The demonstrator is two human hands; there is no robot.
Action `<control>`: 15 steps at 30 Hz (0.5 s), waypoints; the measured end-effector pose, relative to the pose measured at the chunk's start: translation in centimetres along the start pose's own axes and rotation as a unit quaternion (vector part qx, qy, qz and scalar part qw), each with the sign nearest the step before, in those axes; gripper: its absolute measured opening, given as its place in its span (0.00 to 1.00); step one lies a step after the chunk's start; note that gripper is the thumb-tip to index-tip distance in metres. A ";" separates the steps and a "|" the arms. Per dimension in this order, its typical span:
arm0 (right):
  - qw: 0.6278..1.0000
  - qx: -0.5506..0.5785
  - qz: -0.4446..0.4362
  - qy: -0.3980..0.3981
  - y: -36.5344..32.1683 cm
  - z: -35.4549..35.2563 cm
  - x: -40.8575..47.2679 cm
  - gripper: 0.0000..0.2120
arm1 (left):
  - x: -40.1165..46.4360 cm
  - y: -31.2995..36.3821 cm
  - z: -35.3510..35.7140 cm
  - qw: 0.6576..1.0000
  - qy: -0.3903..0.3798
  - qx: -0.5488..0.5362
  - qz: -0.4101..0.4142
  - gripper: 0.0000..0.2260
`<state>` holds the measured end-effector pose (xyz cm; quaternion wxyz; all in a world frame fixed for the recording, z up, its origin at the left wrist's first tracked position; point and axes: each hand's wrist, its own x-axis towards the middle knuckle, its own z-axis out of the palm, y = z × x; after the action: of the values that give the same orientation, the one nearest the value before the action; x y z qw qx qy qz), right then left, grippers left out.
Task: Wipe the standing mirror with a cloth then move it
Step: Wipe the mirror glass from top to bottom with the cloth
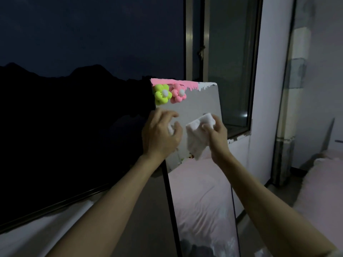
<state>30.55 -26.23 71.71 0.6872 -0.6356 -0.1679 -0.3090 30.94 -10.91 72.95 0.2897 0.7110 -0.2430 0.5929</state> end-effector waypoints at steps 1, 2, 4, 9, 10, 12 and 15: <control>0.997 -0.059 -0.026 0.033 0.1 0.1 0.5 0.19 | 0.2 -0.7 -0.1 0.999 0.029 -0.002 -0.027 0.11; 0.989 -0.127 -0.041 0.057 0.3 0.2 0.9 0.20 | 0.4 -1.3 -0.2 0.997 0.052 -0.011 -0.063 0.11; 0.965 -0.243 -0.048 0.087 0.5 0.5 1.8 0.21 | 1.2 -2.3 -0.3 0.984 0.075 -0.073 -0.146 0.13; 0.926 -0.345 -0.129 0.080 0.9 2.2 4.3 0.13 | 3.1 -3.6 0.7 0.954 -0.002 -0.190 -0.231 0.09; 0.923 -0.352 -0.135 0.079 1.0 2.5 4.6 0.14 | 3.0 -3.8 0.9 0.957 -0.010 -0.187 -0.220 0.14; 0.920 -0.355 -0.138 0.089 1.2 3.1 5.0 0.16 | 2.6 -3.8 1.4 0.955 -0.019 -0.198 -0.218 0.16; 0.911 -0.357 -0.186 0.090 1.4 3.8 5.5 0.15 | 2.2 -3.8 2.0 0.954 -0.016 -0.207 -0.216 0.12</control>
<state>36.26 -23.70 74.56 0.3567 -0.7652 -0.0991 -0.5266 35.37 -9.61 74.43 0.5481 0.6803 -0.2056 0.4410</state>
